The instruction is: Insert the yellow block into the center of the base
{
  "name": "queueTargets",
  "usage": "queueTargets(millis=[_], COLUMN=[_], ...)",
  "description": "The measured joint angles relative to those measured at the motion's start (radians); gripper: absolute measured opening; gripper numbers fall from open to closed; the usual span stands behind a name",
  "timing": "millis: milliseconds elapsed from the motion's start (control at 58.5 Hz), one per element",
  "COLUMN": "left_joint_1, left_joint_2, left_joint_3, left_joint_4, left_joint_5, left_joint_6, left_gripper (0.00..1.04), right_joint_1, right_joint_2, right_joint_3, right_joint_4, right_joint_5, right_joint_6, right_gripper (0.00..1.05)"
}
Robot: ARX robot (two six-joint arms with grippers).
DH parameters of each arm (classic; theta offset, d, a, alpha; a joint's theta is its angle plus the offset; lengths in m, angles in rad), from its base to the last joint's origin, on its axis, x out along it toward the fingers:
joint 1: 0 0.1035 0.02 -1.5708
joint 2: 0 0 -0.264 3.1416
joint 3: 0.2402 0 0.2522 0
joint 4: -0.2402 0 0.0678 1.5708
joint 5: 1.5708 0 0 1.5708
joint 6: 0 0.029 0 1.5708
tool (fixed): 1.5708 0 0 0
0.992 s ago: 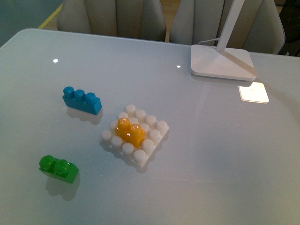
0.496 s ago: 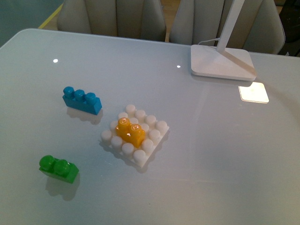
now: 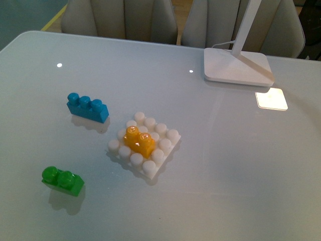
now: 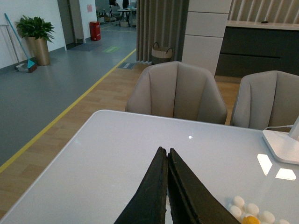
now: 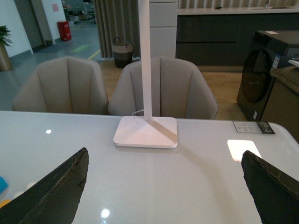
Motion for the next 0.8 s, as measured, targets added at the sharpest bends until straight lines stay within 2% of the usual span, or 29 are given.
queueTargets(millis=[68,137,427,804], left_joint_1=[0.0,0.0,0.0,0.0], left_joint_2=[-0.032,-0.149,-0.191,-0.191], left_joint_3=[0.0,0.0,0.0,0.0], left_joint_4=[-0.032,-0.179,-0.197,-0.197], left_joint_5=[0.0,0.0,0.0,0.0], left_joint_6=[0.0,0.0,-0.001,0.0], left_gripper=[0.03,0.03,0.04,0.71], right_joint_1=[0.0,0.0,0.0,0.0], right_joint_2=[0.0,0.0,0.0,0.0], right_joint_3=[0.0,0.0,0.0,0.0], right_joint_4=[0.0,0.0,0.0,0.0], right_joint_5=[0.0,0.0,0.0,0.0], right_joint_6=[0.0,0.0,0.0,0.0], right_gripper=[0.96,0.96,0.96,0.96])
